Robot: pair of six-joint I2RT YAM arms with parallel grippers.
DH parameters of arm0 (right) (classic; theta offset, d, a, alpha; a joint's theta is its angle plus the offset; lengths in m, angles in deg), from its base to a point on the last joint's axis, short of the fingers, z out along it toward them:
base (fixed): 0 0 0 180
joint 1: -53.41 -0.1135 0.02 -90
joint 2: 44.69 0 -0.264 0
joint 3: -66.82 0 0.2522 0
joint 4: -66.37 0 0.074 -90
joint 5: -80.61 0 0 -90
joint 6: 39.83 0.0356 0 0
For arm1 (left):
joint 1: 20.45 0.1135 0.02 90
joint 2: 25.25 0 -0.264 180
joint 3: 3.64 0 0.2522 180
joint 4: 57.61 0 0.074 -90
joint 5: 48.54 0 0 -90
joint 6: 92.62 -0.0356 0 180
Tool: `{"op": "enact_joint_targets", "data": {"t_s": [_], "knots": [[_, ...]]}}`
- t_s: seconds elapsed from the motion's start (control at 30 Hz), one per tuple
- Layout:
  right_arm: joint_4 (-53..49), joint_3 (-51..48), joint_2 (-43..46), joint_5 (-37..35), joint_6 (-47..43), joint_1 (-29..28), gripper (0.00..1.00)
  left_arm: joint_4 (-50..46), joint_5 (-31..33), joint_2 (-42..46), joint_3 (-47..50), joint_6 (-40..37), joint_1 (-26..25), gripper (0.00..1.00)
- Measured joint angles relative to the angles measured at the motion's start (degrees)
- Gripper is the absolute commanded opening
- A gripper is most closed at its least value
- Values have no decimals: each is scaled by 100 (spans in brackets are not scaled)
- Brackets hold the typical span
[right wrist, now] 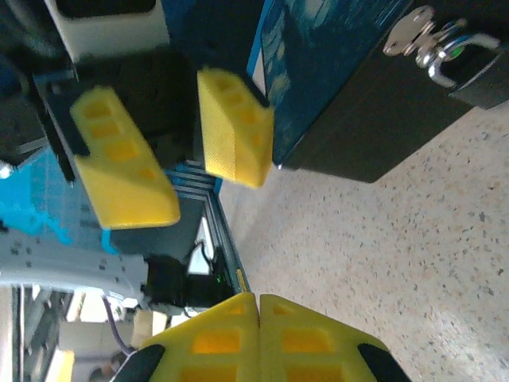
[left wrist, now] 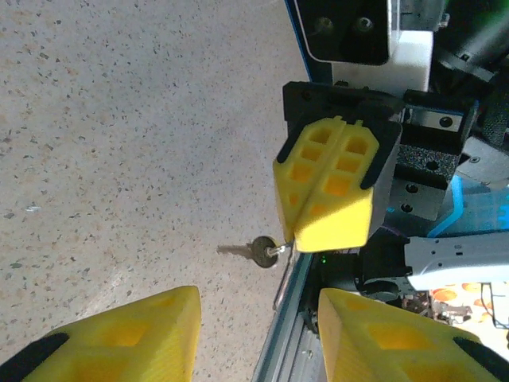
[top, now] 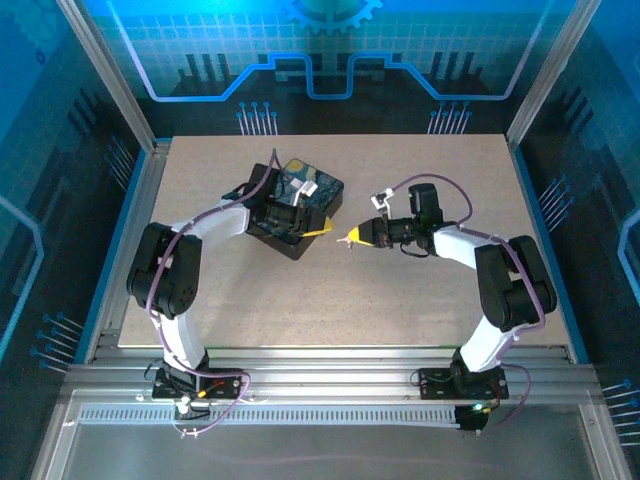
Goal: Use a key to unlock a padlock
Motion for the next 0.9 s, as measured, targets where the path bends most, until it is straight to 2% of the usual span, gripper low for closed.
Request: {"op": "enact_joint_targets", "data": {"t_s": [0.23, 0.5, 0.8, 0.9], "knots": [[1250, -243, -2, -385, 1259, -9, 0, 645, 138, 155, 323, 529, -76, 45], [1438, -177, -2, -503, 1578, -162, 0, 1156, 260, 155, 356, 938, -227, 41], [1309, -103, -2, -577, 1552, -317, 0, 1453, 284, 149, 372, 1182, -229, 17], [1320, -103, -2, -579, 1558, -317, 0, 1453, 282, 149, 389, 1169, -229, 16]]}}
